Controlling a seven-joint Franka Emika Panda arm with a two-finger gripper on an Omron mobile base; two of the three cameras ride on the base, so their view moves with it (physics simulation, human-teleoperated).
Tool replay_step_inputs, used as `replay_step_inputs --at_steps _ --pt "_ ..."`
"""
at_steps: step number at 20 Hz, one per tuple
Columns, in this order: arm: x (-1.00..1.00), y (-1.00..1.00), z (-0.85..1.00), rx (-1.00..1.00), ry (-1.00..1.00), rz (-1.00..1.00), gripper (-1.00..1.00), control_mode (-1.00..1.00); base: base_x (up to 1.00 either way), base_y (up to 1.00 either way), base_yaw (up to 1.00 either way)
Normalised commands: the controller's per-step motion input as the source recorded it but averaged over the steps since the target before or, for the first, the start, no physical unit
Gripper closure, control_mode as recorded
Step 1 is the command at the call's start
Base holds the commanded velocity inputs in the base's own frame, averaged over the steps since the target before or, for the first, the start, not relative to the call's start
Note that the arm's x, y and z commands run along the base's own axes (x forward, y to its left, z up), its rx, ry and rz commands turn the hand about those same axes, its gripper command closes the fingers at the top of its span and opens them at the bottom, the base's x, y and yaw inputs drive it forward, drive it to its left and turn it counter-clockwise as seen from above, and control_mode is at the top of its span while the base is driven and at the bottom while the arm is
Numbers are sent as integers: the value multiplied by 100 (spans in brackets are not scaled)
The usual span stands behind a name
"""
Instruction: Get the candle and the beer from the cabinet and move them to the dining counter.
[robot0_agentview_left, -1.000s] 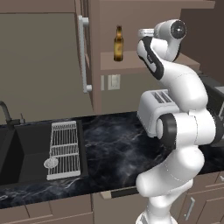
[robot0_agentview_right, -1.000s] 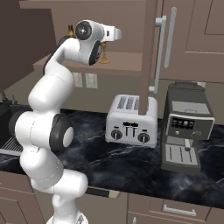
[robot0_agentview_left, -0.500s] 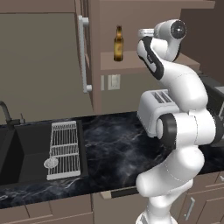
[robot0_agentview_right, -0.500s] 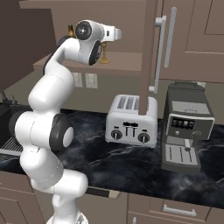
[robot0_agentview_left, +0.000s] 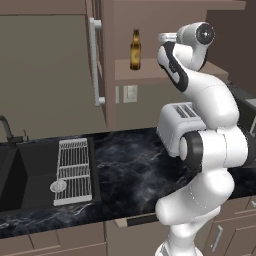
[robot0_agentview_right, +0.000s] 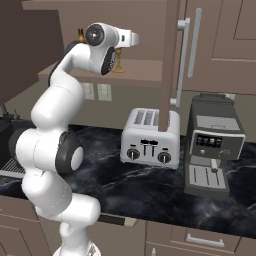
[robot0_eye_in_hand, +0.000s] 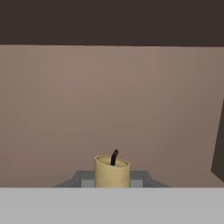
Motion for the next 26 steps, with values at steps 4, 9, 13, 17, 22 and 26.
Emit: replay_step_inputs --at_steps 4,9,13,17,22,26 --pt "-51 0 0 0 0 0 100 -100 0 0 0" --pt "-49 0 0 0 0 -3 100 -100 0 0 0" --pt "-54 0 0 0 -1 -5 100 -100 0 0 0" --pt "-77 0 0 0 -3 -5 100 -100 0 0 0" --pt "-94 0 0 0 -2 -3 100 -100 0 0 0" --pt "-100 0 0 0 -1 0 100 -100 0 0 0"
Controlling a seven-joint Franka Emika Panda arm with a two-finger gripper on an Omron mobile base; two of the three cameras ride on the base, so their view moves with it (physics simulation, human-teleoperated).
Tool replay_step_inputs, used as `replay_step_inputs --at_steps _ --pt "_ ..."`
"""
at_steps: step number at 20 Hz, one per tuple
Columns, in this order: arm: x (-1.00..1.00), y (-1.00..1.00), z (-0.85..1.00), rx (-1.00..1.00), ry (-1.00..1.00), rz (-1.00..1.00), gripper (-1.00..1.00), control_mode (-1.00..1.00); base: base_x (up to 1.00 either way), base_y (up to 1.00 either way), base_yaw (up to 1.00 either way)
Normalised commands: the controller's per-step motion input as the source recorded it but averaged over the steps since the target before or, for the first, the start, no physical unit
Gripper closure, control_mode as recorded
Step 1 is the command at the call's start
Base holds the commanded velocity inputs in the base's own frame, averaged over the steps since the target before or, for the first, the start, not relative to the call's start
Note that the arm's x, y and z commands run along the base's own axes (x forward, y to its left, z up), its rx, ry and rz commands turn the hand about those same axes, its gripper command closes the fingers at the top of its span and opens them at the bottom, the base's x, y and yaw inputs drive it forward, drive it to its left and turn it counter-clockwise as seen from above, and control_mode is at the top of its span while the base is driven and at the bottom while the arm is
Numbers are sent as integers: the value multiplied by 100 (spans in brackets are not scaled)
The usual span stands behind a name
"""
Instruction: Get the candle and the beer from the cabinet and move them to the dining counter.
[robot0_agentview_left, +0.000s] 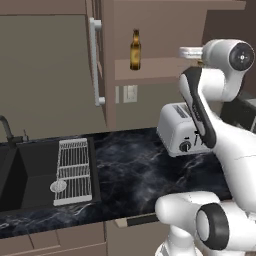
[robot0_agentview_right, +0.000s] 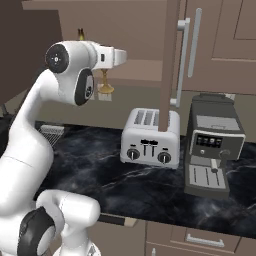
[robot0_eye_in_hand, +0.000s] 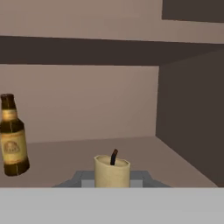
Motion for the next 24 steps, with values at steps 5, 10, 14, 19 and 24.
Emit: replay_step_inputs --at_steps 5,10,14,19,24 --pt "-100 2 0 0 -1 0 100 -100 0 0 0" --pt "-100 12 0 0 0 0 100 -100 0 0 0" --pt "-100 33 0 0 0 1 100 -100 0 0 0" --pt "-100 48 0 0 1 6 100 -100 0 0 0" --pt "-80 24 0 0 6 9 100 -100 0 0 0"
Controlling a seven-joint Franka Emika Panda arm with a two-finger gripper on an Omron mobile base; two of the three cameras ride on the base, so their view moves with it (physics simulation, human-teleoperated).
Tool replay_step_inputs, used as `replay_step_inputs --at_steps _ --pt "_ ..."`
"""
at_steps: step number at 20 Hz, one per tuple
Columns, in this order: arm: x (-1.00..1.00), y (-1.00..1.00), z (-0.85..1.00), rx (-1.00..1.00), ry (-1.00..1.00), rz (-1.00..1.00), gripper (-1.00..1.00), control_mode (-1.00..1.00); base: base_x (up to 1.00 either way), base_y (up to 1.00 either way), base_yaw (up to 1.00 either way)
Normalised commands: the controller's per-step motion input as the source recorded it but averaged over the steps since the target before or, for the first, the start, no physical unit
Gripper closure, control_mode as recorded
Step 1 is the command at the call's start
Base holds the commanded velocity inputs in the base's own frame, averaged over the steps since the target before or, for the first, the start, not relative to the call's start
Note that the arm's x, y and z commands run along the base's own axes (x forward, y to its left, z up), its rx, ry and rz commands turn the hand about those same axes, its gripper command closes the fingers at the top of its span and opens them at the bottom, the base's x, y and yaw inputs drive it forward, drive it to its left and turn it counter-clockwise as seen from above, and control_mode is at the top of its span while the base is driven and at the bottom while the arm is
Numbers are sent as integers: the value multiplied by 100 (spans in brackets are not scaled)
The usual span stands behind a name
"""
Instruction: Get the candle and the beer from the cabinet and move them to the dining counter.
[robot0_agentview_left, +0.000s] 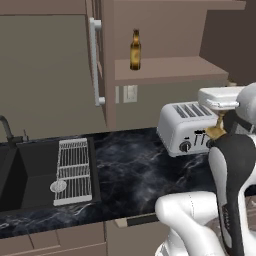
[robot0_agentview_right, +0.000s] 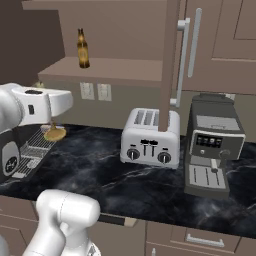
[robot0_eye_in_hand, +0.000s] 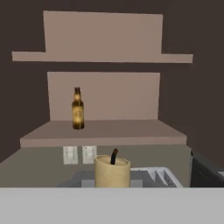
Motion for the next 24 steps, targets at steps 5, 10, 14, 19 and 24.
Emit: replay_step_inputs --at_steps 5,10,14,19,24 --pt "-19 0 9 1 6 5 100 -100 0 0 0" --pt "0 0 4 0 2 0 100 -100 0 0 0" --pt "1 0 0 0 7 0 100 -100 0 0 0" --pt "0 0 0 0 7 0 100 -100 0 0 0" --pt "0 0 0 0 1 0 100 -100 0 0 0"
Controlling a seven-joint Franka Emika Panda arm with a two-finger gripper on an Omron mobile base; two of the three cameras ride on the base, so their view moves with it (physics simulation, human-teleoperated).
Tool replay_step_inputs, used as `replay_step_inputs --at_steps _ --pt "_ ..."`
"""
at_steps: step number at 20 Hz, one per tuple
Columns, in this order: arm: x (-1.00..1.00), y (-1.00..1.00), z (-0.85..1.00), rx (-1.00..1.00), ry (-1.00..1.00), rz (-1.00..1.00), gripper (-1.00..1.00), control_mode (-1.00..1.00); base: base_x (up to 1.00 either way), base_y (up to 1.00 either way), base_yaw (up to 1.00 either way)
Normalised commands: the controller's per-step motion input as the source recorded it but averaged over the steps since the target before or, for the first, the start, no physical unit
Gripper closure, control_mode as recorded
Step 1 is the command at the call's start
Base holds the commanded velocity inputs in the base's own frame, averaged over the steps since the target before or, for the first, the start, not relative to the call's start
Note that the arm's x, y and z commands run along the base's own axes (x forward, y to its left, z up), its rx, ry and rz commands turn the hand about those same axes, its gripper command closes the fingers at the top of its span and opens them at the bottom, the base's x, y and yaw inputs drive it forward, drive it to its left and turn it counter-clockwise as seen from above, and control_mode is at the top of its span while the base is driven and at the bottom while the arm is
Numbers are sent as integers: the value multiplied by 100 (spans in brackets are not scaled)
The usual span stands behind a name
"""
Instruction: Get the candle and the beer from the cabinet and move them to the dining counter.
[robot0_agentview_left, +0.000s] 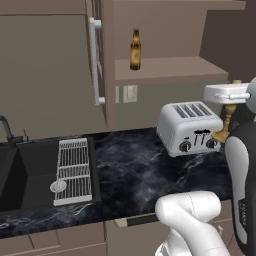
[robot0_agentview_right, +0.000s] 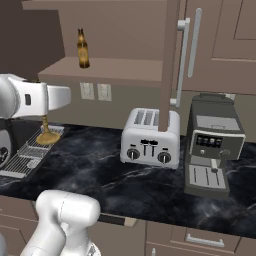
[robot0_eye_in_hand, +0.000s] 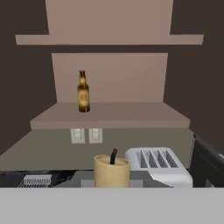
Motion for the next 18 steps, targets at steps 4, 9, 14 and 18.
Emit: replay_step_inputs --at_steps 4,9,14,18 --pt "0 0 0 0 0 0 100 -100 0 0 0" --pt "0 0 -1 0 0 0 100 -100 0 0 0" --pt "0 0 0 0 0 0 100 -100 0 0 0" --pt "0 0 0 0 0 0 100 -100 0 0 0"
